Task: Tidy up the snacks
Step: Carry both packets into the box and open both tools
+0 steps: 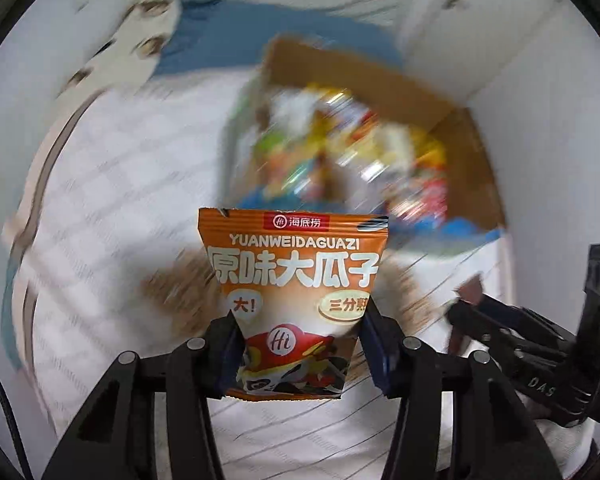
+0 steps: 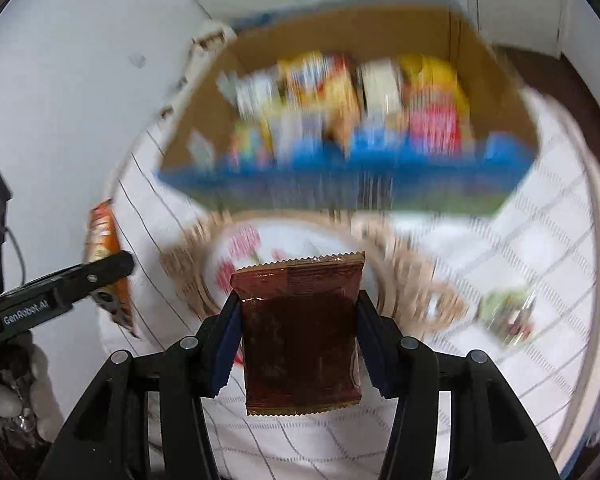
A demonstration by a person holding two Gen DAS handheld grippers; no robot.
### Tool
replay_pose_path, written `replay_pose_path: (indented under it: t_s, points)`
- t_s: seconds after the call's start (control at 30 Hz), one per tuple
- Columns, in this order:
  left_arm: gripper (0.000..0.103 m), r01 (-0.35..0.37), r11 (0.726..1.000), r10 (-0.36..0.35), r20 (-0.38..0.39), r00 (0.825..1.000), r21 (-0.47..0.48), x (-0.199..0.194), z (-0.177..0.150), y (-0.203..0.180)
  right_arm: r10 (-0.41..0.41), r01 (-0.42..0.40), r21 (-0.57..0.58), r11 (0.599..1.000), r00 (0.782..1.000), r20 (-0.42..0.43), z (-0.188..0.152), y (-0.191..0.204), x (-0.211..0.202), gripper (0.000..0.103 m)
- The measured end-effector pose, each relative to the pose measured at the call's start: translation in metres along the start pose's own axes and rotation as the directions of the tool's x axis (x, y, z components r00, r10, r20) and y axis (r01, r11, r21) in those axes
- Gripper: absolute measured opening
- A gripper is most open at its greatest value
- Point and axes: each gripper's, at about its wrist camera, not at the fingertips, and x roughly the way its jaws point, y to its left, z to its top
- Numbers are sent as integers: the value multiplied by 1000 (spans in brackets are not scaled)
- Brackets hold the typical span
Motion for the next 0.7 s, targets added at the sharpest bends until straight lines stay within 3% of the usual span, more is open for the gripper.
replay_pose_path:
  t_s: [0.1,0.17,0.33,0.5,0.7]
  points:
    - [49,15,997,-17,16,1000,71,1,59,-19,-12,13,-11,1000,999,53,57,-1,-14,56]
    - [49,11,996,-12,8,1000,93,7,94,-9,-39,40,-13,999,997,71,87,-9,-17,56]
    - [49,6,996,3,-100,995,85,56,180,-16,-99,99,16,995,995,28,176,-43,13,56]
    - [49,-39,997,51,-205,977,62,117,226,-3,-160,161,20,987,986,-48,226,-66,46,56]
    - [50,-117,992,126,-254,959,50,166,254,14,-194,199,33,979,974,-116,261,-88,91,58]
